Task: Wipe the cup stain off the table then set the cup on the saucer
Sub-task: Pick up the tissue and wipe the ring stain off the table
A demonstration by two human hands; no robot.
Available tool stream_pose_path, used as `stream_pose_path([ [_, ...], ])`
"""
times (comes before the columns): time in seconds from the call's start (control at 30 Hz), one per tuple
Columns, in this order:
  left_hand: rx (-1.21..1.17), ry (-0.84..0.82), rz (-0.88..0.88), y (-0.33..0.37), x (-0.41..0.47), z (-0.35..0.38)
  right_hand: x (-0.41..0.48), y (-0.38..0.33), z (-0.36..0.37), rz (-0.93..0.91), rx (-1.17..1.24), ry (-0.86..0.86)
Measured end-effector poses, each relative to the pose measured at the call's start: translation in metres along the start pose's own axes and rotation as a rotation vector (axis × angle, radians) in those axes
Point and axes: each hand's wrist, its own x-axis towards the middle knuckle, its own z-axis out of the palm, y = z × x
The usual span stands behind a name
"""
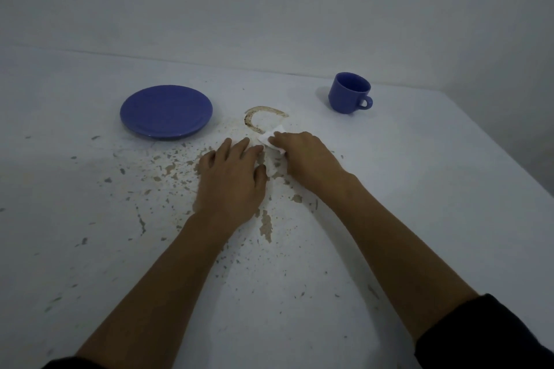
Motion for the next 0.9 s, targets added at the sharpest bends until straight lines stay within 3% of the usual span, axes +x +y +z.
stream_pose_path([
  [0.23,-0.032,-0.012,-0.011,0.002,-0.001,-0.002,0.015,0.006,-0.005,0.128,-0.047,0.075],
  [0.33,-0.028,-0.009,-0.017,0.002,0.000,-0.001,0.021,-0.007,0.003,0.084,-0.063,0.131],
  [0.47,-0.025,-0.009,-0.014,0.002,0.000,-0.002,0.010,-0.007,-0.001,-0.078,-0.088,0.040],
  [0.73,-0.039,-0.004,-0.014,0.002,0.000,-0.003,0.027,0.022,-0.013,0.143,-0.061,0.063],
  [0.9,-0.045,0.000,-0.019,0.002,-0.001,-0.003,0.019,0.008,-0.004,0.058,-0.081,0.034],
])
